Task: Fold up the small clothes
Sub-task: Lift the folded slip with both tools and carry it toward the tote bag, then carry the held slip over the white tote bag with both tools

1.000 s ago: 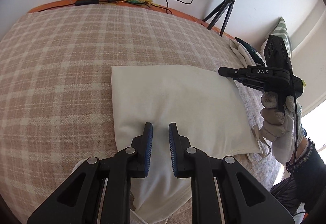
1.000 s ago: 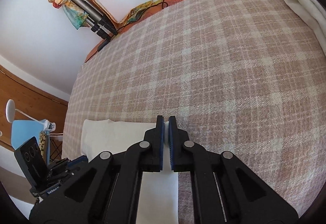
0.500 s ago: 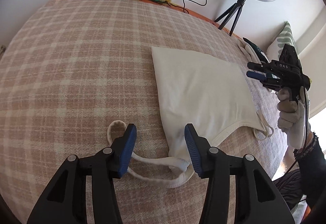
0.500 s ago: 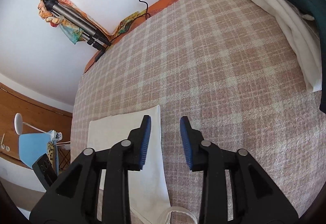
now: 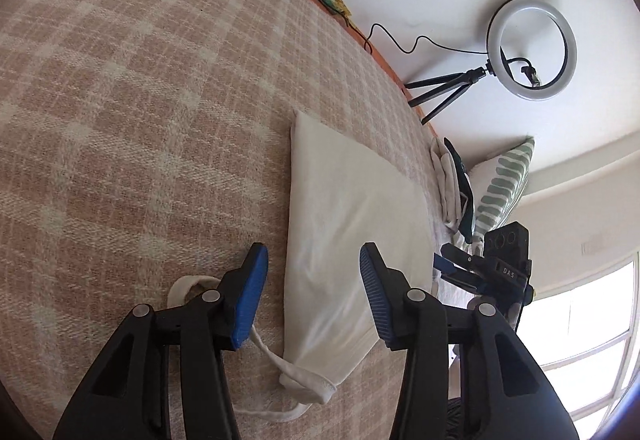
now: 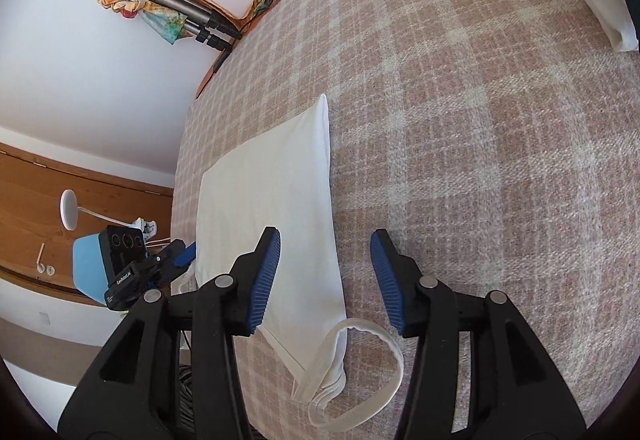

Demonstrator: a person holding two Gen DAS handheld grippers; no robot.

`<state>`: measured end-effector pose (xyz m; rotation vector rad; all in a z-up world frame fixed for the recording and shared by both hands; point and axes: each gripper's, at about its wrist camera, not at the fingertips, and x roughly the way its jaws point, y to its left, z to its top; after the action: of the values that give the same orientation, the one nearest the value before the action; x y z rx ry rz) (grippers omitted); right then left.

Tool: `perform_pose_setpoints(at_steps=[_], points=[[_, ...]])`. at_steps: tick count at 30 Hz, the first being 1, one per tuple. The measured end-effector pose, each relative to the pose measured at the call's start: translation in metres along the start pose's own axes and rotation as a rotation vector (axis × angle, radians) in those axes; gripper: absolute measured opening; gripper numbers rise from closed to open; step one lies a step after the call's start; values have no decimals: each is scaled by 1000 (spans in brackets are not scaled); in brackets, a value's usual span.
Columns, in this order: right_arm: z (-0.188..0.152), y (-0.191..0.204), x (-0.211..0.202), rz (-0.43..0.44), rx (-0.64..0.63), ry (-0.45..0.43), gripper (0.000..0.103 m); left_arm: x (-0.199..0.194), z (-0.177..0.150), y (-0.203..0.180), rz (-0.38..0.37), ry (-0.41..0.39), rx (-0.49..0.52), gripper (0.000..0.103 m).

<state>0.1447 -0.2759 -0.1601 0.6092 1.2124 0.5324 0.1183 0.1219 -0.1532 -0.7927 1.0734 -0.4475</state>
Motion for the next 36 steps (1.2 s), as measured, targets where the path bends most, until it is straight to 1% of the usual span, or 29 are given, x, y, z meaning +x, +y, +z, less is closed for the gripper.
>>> perform_pose_setpoints(at_steps=[2, 5, 7, 8, 10, 12, 13, 14, 16, 17, 19, 20, 22, 23, 26, 30, 32, 36], points=[[-2, -4, -1, 26, -1, 2, 50, 3, 3, 3, -36, 13, -16, 45], [-4, -12, 1, 104, 22, 14, 50, 12, 8, 4, -82, 34, -42, 41], [-4, -15, 6, 150, 38, 28, 47, 18, 10, 4, -92, 48, -52, 36], [-3, -16, 9, 160, 43, 36, 46, 20, 11, 4, -94, 48, -53, 32], [-3, -17, 12, 184, 50, 36, 44, 24, 11, 4, -99, 54, -57, 28], [-2, -18, 17, 210, 69, 45, 37, 28, 12, 2, -101, 63, -52, 25], [-3, -17, 20, 214, 70, 45, 35, 30, 12, 1, -101, 69, -49, 22], [-4, -16, 24, 208, 64, 51, 30, 32, 12, 0, -101, 70, -46, 19], [-5, -12, 29, 210, 58, 53, 29, 36, 12, -1, -100, 74, -48, 14], [-5, -11, 31, 217, 61, 51, 28, 36, 12, -2, -99, 69, -49, 14], [-5, -9, 34, 215, 70, 48, 23, 38, 12, -3, -83, 65, -44, 12], [-5, -8, 35, 207, 73, 50, 15, 38, 12, -6, -68, 58, -32, 12], [-6, -2, 35, 176, 61, 40, 12, 36, 11, -14, -37, 44, 15, 9], [-6, 2, 34, 157, 43, 33, 11, 35, 11, -21, -12, 36, 56, 9], [-7, 17, 28, 107, -8, 13, 9, 31, 7, -40, 55, 8, 173, 9], [-8, 41, 18, 83, -71, -17, 9, 27, 1, -59, 89, -21, 260, 8], [-9, 52, 15, 70, -101, -26, 9, 25, -1, -65, 88, -32, 284, 8], [-9, 69, 7, 39, -145, -49, 9, 21, -3, -73, 77, -49, 295, 8]])
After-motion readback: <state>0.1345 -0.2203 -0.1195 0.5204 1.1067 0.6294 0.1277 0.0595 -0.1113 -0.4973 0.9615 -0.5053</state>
